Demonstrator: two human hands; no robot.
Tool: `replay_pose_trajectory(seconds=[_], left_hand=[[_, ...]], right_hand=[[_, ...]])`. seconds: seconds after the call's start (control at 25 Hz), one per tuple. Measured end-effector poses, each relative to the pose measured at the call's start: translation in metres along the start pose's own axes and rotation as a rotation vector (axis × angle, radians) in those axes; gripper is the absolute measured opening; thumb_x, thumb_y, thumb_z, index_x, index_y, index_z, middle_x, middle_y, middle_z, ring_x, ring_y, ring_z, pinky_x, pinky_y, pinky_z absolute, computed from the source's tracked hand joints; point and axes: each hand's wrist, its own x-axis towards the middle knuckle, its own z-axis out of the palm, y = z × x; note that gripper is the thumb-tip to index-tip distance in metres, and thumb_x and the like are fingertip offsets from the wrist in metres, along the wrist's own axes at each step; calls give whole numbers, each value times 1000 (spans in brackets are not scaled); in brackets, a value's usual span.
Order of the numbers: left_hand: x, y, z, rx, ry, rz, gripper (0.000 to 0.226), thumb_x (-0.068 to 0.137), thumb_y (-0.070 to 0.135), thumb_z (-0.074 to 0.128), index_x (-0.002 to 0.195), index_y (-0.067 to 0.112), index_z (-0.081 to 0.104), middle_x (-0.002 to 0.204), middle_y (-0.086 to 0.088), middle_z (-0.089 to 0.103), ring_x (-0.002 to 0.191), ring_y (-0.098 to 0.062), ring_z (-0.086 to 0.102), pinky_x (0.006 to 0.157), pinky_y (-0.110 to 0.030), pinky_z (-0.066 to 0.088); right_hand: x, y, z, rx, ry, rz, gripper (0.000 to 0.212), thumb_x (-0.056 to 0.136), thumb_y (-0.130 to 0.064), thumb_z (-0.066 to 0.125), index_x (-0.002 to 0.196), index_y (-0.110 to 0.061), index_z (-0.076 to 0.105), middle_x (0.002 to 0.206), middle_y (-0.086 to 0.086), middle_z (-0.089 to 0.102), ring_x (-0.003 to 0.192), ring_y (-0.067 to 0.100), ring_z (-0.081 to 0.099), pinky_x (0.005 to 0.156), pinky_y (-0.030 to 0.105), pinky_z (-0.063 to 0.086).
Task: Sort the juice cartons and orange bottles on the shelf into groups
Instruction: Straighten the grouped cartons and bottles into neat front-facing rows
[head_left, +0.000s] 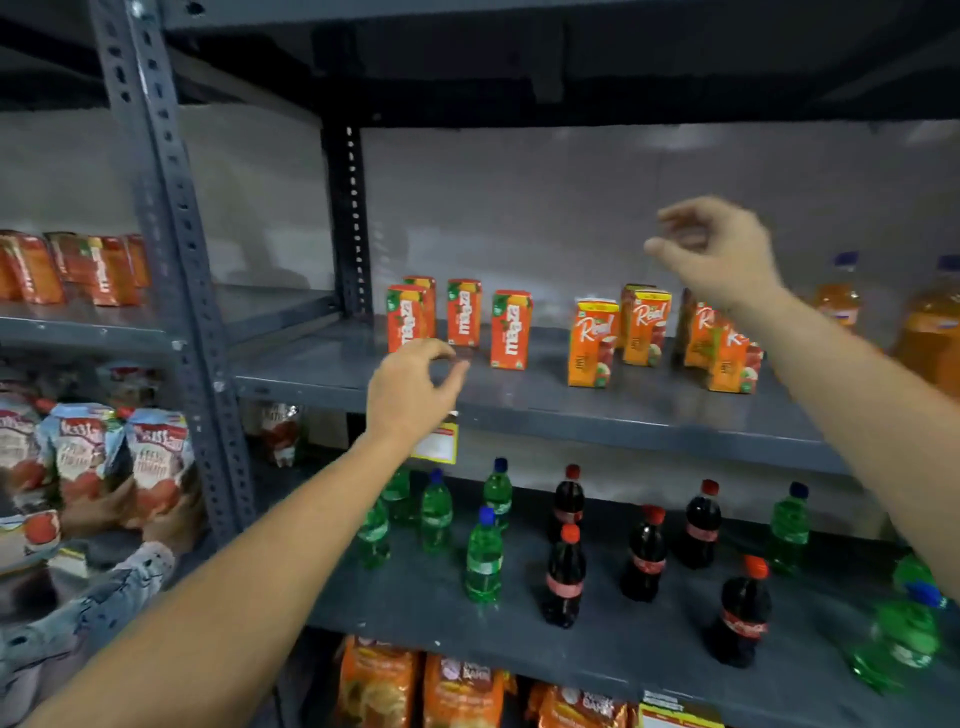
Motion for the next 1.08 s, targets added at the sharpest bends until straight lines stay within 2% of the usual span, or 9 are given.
replay_pose_trajectory(seconds=[0.12,0.2,0.32,0.4,0.48,0.56,0.68,0.88,1.08], left_hand=[[37,-56,-26,-105,84,-113,42,74,33,75,108,10,63,105,-7,64,97,-21,61,85,-31,47],[59,-79,-36,-182,75,-167,60,70,32,80,119,9,55,115,-10,58,103,-20,56,89,-29,43],[79,-107,-39,-322,-66,-206,81,66,32,84,132,17,39,128,-9,49,112,-19,49,96,-32,42],[87,-121,-37,-417,-183,-202,84,67,29,84,135,26,35,131,-8,46,116,-19,47,98,-35,42],[94,-131,-33,-521,-312,-168,80,69,22,83,133,33,37,130,-4,45,119,-19,47,101,-37,42],[96,-136,-26,-608,-419,-111,73,71,15,81,127,39,41,129,4,47,121,-17,49,101,-38,44],[102,-143,-18,-675,-461,-68,67,72,8,79,125,35,46,132,1,49,117,-14,54,91,-30,52],[112,-149,-13,-744,-516,-116,60,75,5,76,116,35,45,124,-6,53,103,-19,62,74,-31,58],[115,-152,-7,-720,-502,-79,59,74,10,77,116,36,45,118,-5,56,103,-18,62,77,-29,57]], right_hand=[[-5,-35,78,44,-64,-67,38,76,-24,71,111,-13,63,108,4,65,87,17,65,87,37,54],[-6,-50,116,-41,-78,-89,41,77,-22,72,115,-11,62,115,8,64,97,25,64,93,40,51],[-10,-57,161,-201,-87,-46,50,78,-19,71,125,-10,55,128,15,56,116,30,55,101,33,37],[-13,-53,179,-244,-91,0,54,80,-17,69,131,-13,50,137,16,46,127,29,46,105,29,32],[-12,-45,191,-279,-76,72,57,81,-14,69,133,-17,47,146,15,37,134,29,38,110,33,31],[-11,-36,194,-290,-91,145,58,81,-12,69,133,-21,46,145,14,39,133,31,40,108,39,36],[-9,-21,196,-252,-129,152,56,80,-7,69,128,-24,48,132,12,56,121,31,53,98,44,48],[-6,-15,204,3,-146,207,50,83,-10,69,126,-29,52,133,2,54,120,23,54,89,45,56],[3,-20,230,199,-178,241,49,78,-13,75,120,-27,53,126,5,54,114,24,58,78,47,60]])
